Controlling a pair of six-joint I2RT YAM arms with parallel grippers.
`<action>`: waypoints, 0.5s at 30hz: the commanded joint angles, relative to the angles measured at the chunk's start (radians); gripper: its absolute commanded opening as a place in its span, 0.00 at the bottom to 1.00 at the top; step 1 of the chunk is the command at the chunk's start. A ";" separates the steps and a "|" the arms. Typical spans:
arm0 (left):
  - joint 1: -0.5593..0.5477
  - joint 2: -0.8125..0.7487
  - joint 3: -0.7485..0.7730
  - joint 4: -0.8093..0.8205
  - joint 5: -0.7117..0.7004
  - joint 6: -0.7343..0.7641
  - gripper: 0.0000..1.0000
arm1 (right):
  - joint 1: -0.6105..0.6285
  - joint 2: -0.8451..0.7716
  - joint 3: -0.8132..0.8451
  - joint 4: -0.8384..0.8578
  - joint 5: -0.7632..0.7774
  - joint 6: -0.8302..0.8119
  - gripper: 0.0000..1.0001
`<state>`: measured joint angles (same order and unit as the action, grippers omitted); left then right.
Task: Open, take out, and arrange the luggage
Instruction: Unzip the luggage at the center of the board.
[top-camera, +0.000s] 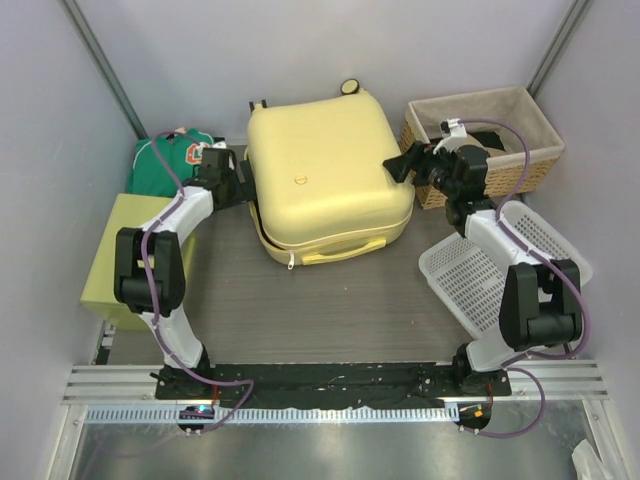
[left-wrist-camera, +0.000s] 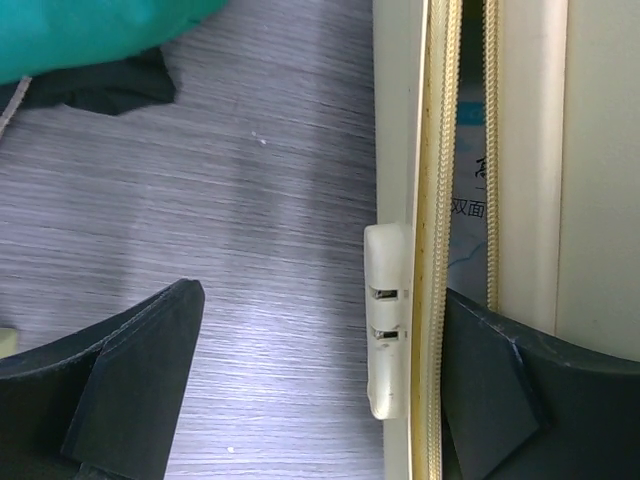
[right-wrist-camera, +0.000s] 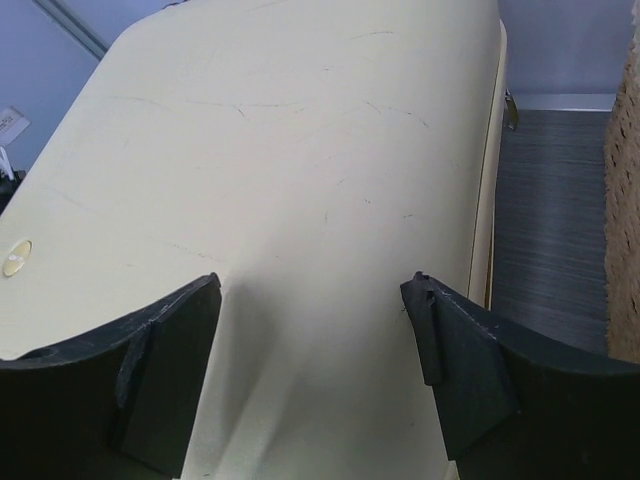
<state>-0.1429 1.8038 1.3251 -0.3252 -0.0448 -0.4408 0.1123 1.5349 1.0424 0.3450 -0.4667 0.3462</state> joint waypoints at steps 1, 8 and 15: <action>-0.096 -0.093 0.076 0.126 0.010 -0.007 0.98 | 0.090 -0.036 -0.073 -0.097 -0.182 0.158 0.82; -0.046 -0.245 0.066 0.006 -0.153 0.034 1.00 | 0.145 -0.133 -0.139 -0.104 0.018 0.191 0.81; -0.029 -0.474 -0.078 -0.047 -0.170 0.014 1.00 | 0.145 -0.281 -0.134 -0.254 0.200 0.117 0.82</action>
<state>-0.1654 1.4841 1.3025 -0.3809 -0.1993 -0.3973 0.2626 1.3178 0.9272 0.3027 -0.3553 0.4690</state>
